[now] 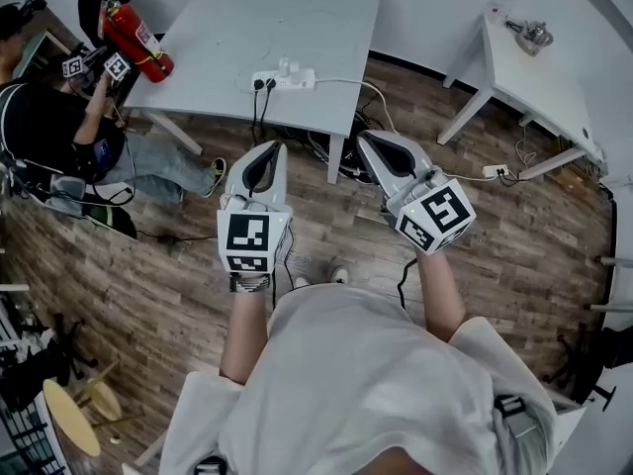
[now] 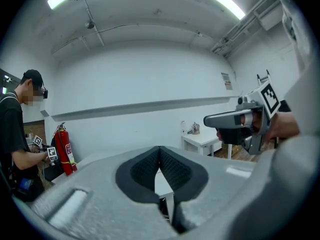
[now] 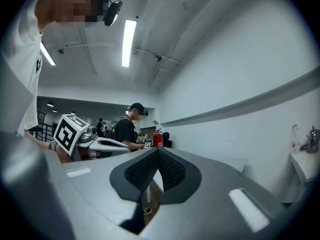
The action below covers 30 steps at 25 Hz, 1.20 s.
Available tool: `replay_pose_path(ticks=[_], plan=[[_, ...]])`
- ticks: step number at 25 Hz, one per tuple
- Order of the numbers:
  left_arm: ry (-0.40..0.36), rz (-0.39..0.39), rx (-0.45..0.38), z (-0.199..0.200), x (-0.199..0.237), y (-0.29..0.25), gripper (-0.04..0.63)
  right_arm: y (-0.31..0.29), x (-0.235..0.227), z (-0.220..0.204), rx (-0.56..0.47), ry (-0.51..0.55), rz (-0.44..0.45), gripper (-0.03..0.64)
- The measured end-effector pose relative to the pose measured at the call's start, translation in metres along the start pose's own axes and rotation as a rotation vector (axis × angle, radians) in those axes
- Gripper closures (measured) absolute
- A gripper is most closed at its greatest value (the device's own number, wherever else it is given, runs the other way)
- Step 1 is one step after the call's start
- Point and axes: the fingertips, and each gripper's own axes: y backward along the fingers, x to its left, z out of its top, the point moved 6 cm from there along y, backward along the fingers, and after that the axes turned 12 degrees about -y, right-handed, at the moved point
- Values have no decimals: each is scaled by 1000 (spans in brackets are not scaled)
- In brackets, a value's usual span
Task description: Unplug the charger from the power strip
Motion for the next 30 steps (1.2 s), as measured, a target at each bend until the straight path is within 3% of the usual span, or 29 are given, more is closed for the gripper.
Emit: replay_pose_path(ticks=[12, 20, 30], plan=[[8, 50, 89, -6, -41, -9, 597, 27, -41, -9, 8, -83, 33, 615], [27, 67, 110, -17, -30, -39, 597, 5, -67, -18, 9, -118, 38, 615], [52, 58, 119, -35, 22, -129, 597, -70, -138, -11, 36, -113, 14, 615]])
